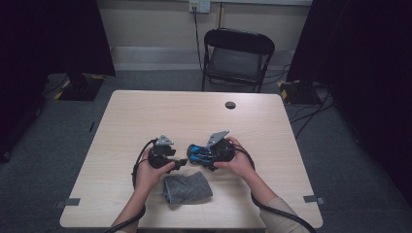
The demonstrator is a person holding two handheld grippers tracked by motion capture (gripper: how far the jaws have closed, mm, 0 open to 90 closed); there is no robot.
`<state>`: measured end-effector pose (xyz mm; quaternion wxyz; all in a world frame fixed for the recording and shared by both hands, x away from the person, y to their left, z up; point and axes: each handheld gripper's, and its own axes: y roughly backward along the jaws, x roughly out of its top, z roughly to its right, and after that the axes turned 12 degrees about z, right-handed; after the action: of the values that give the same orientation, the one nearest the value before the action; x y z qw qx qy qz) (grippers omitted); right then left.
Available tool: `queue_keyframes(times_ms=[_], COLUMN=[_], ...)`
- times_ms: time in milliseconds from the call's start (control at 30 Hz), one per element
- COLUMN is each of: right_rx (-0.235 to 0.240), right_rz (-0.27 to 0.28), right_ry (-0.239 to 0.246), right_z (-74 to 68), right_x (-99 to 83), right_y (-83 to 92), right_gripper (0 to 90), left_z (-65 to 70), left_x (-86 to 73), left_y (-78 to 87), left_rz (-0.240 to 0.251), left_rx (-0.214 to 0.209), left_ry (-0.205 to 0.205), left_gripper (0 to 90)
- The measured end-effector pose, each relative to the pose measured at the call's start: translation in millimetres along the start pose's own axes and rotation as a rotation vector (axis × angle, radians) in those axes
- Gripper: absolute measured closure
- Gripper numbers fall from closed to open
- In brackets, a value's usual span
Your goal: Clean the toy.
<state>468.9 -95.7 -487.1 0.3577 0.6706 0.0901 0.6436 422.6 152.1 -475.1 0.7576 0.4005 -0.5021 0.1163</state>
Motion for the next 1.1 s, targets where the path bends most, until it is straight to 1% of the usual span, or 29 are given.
queue_keyframes(times_ms=[33, 67, 167, 233, 267, 367, 500, 600, 633, 733, 767, 867, 967, 1033, 1100], right_rx=[0.001, 0.0, -0.001, -0.002, -0.003, -0.011, -0.014, -0.009, -0.009, -0.019, -0.022, -0.03, -0.037, -0.042, -0.04], right_rz=[0.003, 0.005, 0.008, 0.016, 0.02, 0.03, 0.023, 0.019, 0.014, 0.004, -0.007, -0.03, -0.035, -0.036, -0.038], right_ry=[0.001, 0.0, -0.003, -0.006, -0.005, 0.0, -0.002, -0.001, 0.004, 0.005, 0.007, -0.009, -0.003, -0.015, -0.01], right_z=[0.1, -0.1, -0.6, -0.7, -0.8, -1.0, 0.2, 1.6, 1.1, -0.3, -0.7, -2.0, -3.0, -3.3, -3.3], right_x=[-0.2, -0.3, 0.0, -0.7, -1.2, -3.6, -6.8, -7.5, -7.5, -6.4, -5.4, -3.3, -4.2, -4.9, -5.1], right_y=[-0.1, -0.4, -1.0, -1.2, -1.0, 0.9, 5.8, 6.5, 6.1, 5.2, 5.7, 7.5, 9.2, 10.0, 10.4], right_gripper=[16.6, 16.7, 16.7, 16.6, 16.5, 16.3, 16.4, 16.3, 15.9, 15.9, 16.5, 18.1, 18.8, 18.9, 19.3], left_z=[-0.4, 0.1, 1.2, 1.7, 1.9, 2.4, 6.9, 11.4, 11.4, 11.1, 10.6, 8.9, 7.9, 8.2, 9.2], left_x=[0.5, 0.7, 2.1, 3.5, 4.0, 6.8, 11.2, 12.5, 12.6, 11.2, 10.8, 10.3, 10.3, 9.8, 9.5], left_y=[0.0, -0.6, -2.0, -3.6, -4.8, -8.8, -11.6, -10.9, -10.2, -8.2, -7.4, -5.1, -2.4, -1.0, 1.0], left_rz=[-0.002, 0.006, 0.006, 0.006, 0.012, 0.002, -0.015, -0.007, -0.01, -0.012, -0.013, -0.014, -0.015, -0.005, -0.01], left_rx=[-0.003, -0.002, -0.011, -0.014, -0.012, -0.019, -0.036, -0.04, -0.039, -0.034, -0.033, -0.03, -0.029, -0.03, -0.047], left_ry=[-0.004, 0.001, 0.002, 0.005, 0.01, 0.042, 0.029, 0.023, 0.012, 0.014, 0.017, 0.019, 0.016, 0.02, 0.014], left_gripper=[31.4, 31.0, 29.3, 26.1, 25.4, 25.3, 27.5, 27.7, 27.7, 27.8, 27.8, 28.1, 28.1, 28.1, 28.0])
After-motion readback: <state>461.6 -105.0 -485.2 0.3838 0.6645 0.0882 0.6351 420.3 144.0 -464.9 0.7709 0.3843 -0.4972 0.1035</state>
